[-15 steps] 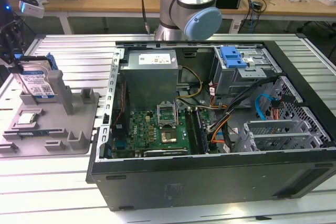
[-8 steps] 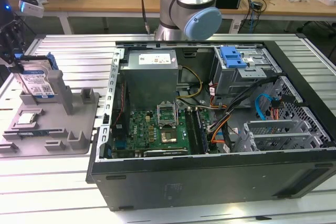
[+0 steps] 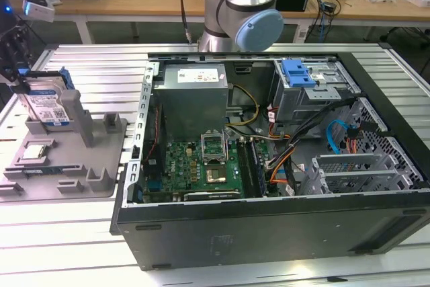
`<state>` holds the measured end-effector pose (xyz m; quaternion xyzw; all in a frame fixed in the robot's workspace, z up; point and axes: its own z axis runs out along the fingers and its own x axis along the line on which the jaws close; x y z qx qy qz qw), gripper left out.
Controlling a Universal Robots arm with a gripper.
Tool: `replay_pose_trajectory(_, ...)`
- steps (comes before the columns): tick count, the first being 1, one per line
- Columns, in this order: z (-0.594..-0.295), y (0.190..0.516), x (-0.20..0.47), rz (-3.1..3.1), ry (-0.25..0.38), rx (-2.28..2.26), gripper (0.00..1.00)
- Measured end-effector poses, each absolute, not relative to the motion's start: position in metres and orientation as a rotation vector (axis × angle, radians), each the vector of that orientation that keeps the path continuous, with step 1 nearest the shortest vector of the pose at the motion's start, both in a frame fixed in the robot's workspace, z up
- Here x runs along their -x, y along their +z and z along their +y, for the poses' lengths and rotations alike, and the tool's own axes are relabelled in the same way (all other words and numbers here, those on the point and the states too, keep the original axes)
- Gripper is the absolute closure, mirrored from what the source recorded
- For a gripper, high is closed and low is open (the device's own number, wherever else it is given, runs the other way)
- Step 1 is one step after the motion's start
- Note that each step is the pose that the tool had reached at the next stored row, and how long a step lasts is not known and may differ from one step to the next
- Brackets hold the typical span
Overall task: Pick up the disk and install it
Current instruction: 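Pick up the disk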
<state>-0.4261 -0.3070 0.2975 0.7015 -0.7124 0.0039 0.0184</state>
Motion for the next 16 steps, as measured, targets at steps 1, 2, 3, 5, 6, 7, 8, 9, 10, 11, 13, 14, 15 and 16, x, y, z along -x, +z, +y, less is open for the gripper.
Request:
replay_pose_trajectory(1,-0.307,0.2975,0.4262,-2.212,0.012,-2.178,0.59)
replay_pose_trajectory(2,-0.307,0.2974,0.4262,-2.212,0.013,-2.179,0.59)
replay_pose_trajectory(3,-0.307,0.2974,0.4262,-2.212,0.013,-2.179,0.59)
replay_pose_trajectory(5,-0.3069,0.2973,0.4261,-2.213,0.013,-2.179,0.59)
replay_pose_trajectory(6,-0.3069,0.2972,0.426,-2.213,0.013,-2.179,0.59)
replay_pose_trajectory(7,-0.3069,0.2973,0.4257,-2.213,0.013,-2.178,0.59)
replay_pose_trajectory(8,-0.3069,0.2973,0.4254,-2.213,0.013,-2.179,0.59)
replay_pose_trajectory(9,-0.3069,0.2973,0.425,-2.213,0.013,-2.179,0.59)
replay_pose_trajectory(10,-0.3069,0.2973,0.4249,-2.213,0.013,-2.178,0.59)
replay_pose_trajectory(11,-0.307,0.2974,0.4249,-2.212,0.013,-2.178,0.59)
replay_pose_trajectory(13,-0.307,0.2974,0.4248,-2.212,0.013,-2.179,0.59)
replay_pose_trajectory(14,-0.307,0.2974,0.4248,-2.212,0.013,-2.179,0.59)
replay_pose_trajectory(15,-0.307,0.2973,0.4248,-2.212,0.013,-2.179,0.59)
replay_pose_trajectory(16,-0.307,0.2974,0.4247,-2.212,0.013,-2.179,0.6)
